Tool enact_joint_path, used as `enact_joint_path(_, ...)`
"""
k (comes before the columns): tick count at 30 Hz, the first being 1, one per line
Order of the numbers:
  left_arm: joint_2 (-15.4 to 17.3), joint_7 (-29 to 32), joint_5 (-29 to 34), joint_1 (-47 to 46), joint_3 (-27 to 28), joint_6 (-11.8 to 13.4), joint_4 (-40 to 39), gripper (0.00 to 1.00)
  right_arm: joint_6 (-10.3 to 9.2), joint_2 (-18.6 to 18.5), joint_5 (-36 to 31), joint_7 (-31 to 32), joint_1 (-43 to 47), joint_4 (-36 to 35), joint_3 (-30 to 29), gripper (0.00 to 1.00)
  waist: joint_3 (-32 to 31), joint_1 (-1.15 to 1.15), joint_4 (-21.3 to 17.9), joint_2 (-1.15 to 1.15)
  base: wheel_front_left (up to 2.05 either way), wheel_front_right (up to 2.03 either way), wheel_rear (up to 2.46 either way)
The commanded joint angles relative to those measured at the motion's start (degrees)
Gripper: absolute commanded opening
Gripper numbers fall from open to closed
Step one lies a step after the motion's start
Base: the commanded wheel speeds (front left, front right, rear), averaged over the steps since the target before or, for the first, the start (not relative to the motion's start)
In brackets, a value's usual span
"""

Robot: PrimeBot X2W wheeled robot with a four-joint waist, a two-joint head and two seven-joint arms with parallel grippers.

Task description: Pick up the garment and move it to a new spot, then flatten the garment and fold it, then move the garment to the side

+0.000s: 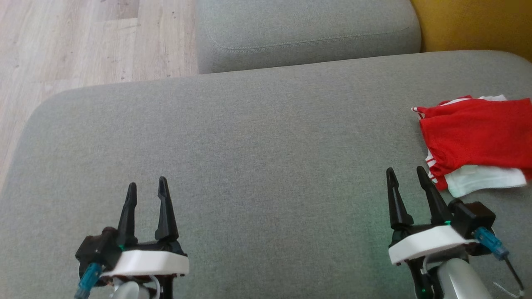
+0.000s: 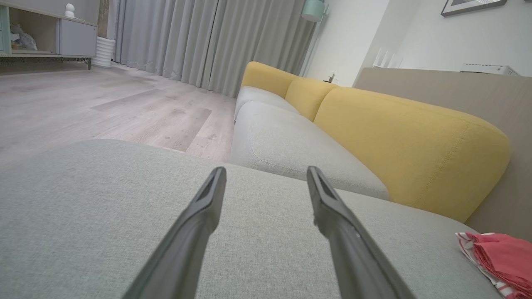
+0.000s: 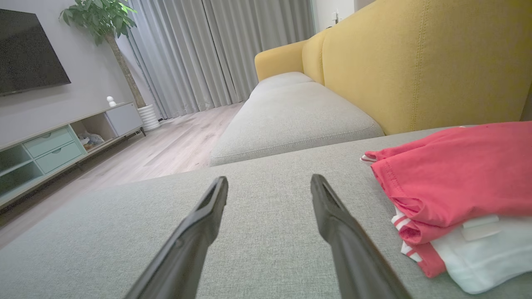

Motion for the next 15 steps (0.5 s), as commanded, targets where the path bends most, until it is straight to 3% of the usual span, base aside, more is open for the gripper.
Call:
enact_joint_path(1,0.2,-0.5,-0.1,-1.4,2.2,-0.1,-1.7,1.00,0.37,-0.2,0.6,-0.8,-3.2,-1.7,1.7,1.00,0.1,0.00,0.0,0.00,0.00,0.00,0.00)
enact_joint_path(6,0.2,-0.5,-1.1,-1.3,2.2,-0.5,-1.0,1.00,0.37,-0.2,0.8,-0.7,-3.1,-1.8,2.0,1.00,0.1,0.00,-0.1,0.00,0.00,0.00,0.00)
enact_joint_path(7,0.0,0.0,-1.1,0.0,0.1,-0.5,0.5,0.00,0.00,0.0,0.4,0.0,0.0,0.0,0.5,0.00,0.1,0.00,-0.1,0.00,0.00,0.00,0.00)
enact_joint_path(15,0.0,1.1,-3.8,0.5,0.5,-0.7,3.1,0.00,-0.01,-0.1,3.6,0.7,1.3,2.0,0.4,0.00,0.2,0.00,0.0,0.00,0.00,0.00,0.00)
